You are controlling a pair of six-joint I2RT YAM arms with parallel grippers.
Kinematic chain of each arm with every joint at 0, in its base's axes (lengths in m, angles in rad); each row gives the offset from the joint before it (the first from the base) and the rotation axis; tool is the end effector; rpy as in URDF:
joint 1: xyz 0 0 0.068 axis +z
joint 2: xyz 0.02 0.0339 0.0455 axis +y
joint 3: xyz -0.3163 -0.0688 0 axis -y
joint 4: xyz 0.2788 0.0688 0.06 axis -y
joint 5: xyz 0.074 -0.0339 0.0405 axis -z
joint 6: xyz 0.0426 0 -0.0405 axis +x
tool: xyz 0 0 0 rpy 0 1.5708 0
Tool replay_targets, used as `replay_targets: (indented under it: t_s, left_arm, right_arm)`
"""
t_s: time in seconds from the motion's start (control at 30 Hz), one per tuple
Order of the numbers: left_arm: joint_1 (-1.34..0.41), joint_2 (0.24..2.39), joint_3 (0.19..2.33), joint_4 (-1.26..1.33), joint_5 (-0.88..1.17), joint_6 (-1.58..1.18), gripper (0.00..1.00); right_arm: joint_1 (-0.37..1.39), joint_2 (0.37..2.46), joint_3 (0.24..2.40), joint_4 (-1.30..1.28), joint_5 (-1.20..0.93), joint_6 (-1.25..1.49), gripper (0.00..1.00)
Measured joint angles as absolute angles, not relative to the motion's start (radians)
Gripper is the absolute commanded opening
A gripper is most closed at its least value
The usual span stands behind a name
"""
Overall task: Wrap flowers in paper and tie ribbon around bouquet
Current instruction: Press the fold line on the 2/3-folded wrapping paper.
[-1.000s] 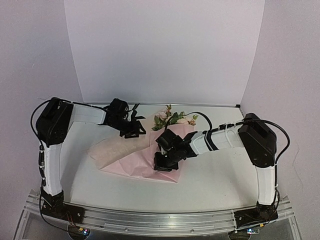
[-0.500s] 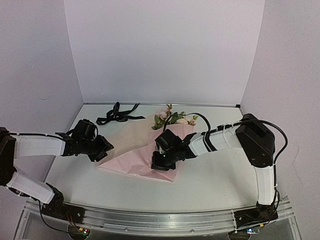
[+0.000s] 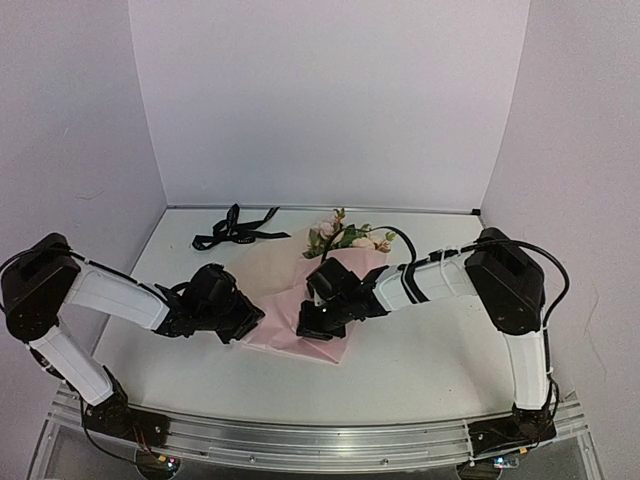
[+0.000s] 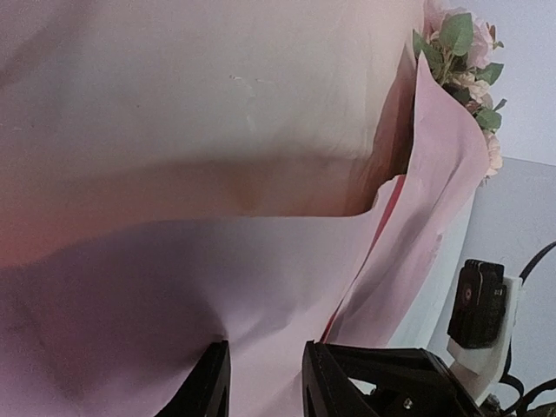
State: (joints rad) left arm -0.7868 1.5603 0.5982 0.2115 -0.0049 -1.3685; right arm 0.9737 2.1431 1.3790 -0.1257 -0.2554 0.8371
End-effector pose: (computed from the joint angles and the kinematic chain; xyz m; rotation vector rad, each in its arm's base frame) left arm 0.2195 -0.2198 0.1558 -0.7415 2.4674 -0.9836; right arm 0.2760 0.4250 0.1403 -0.3122 2.7327 0.9836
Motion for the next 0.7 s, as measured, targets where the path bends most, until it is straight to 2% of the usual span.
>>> replay_targets:
  t_s: [0.33,0.7]
  left_arm:
    - [-0.787,1.570,0.422,0.442,-0.002,-1.434,0.29]
    - [-0.730,1.414,0.306,0.380,-0.112,-1.430,0.31]
  right_arm:
    - [0.974,2.145,1.378,-0.120,-0.256,0.835,0.13]
    - [0.974,2.145,1.360,-0.084,-0.257,0.835,0.12]
